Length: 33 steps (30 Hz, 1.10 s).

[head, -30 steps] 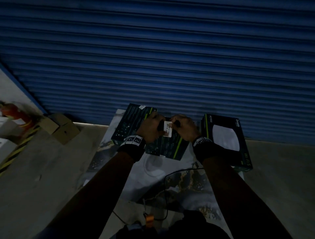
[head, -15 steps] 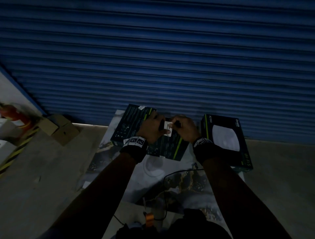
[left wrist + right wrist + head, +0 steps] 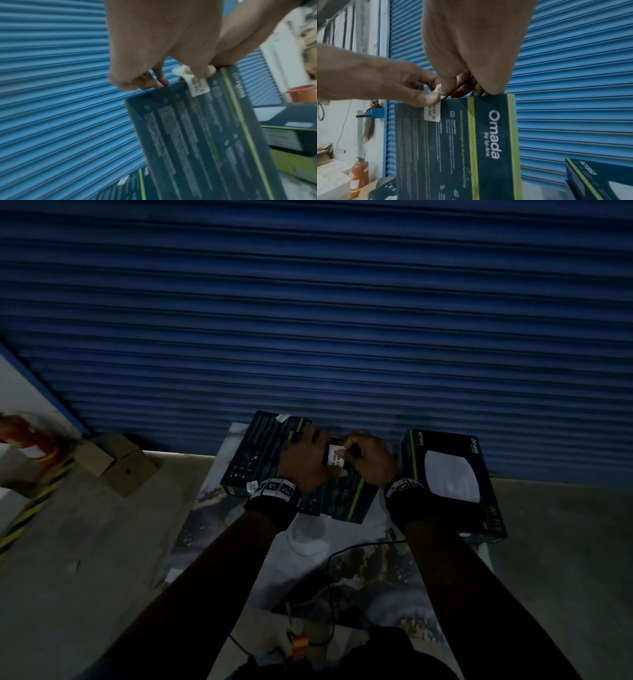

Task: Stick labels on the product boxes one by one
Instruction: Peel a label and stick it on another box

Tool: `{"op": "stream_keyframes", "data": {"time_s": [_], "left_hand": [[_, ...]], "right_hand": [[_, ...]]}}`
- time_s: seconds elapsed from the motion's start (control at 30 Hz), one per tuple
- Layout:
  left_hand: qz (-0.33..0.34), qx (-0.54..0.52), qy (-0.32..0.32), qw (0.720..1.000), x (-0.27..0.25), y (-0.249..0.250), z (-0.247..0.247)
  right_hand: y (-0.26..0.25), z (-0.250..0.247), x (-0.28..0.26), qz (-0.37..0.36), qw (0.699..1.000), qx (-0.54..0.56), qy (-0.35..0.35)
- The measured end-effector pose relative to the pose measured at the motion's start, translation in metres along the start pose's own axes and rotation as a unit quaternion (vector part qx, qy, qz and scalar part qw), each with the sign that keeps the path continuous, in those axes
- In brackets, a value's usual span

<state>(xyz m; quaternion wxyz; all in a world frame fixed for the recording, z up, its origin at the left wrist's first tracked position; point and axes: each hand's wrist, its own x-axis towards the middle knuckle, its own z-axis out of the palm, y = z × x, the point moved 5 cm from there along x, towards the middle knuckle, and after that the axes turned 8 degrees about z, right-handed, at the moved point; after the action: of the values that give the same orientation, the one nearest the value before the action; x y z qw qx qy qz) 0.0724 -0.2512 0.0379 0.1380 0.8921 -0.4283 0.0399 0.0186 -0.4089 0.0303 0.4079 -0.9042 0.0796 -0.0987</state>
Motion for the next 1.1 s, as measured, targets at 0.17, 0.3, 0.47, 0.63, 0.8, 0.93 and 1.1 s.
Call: {"op": "stream_keyframes", "data": {"time_s": [0.17, 0.3, 0.47, 0.63, 0.8, 0.93, 1.1], "left_hand": [[-0.024, 0.013, 0.029, 0.999, -0.004, -0.013, 0.003], [0.003, 0.039, 0.005, 0.999, -0.004, -0.017, 0.012], [-0.003, 0.045, 0.005, 0.999, -0.004, -0.016, 0.011], [-0.006, 0.028, 0.035, 0.999, -0.008, -0.014, 0.008], [-0.004, 0.035, 0.029, 0.999, -0.006, -0.014, 0.010], [0.029, 0.043, -0.012, 0.999, -0.004, -0.019, 0.009], [0.019, -0.019, 0.003, 1.000, -0.006, -0.024, 0.008]], "right_hand": [[-0.005, -0.003, -0.008, -0.006, 1.000, 0.003, 0.014], [-0.003, -0.001, -0.006, 0.002, 1.000, 0.005, 0.012], [-0.007, -0.003, -0.008, 0.008, 1.000, 0.006, 0.012], [-0.005, -0.002, -0.010, 0.021, 1.000, -0.001, 0.020], [-0.006, -0.003, -0.010, 0.020, 0.999, -0.010, 0.033], [-0.007, -0.003, -0.006, 0.012, 0.999, -0.015, 0.033], [-0.009, -0.003, -0.010, 0.013, 0.999, -0.018, 0.033]]}}
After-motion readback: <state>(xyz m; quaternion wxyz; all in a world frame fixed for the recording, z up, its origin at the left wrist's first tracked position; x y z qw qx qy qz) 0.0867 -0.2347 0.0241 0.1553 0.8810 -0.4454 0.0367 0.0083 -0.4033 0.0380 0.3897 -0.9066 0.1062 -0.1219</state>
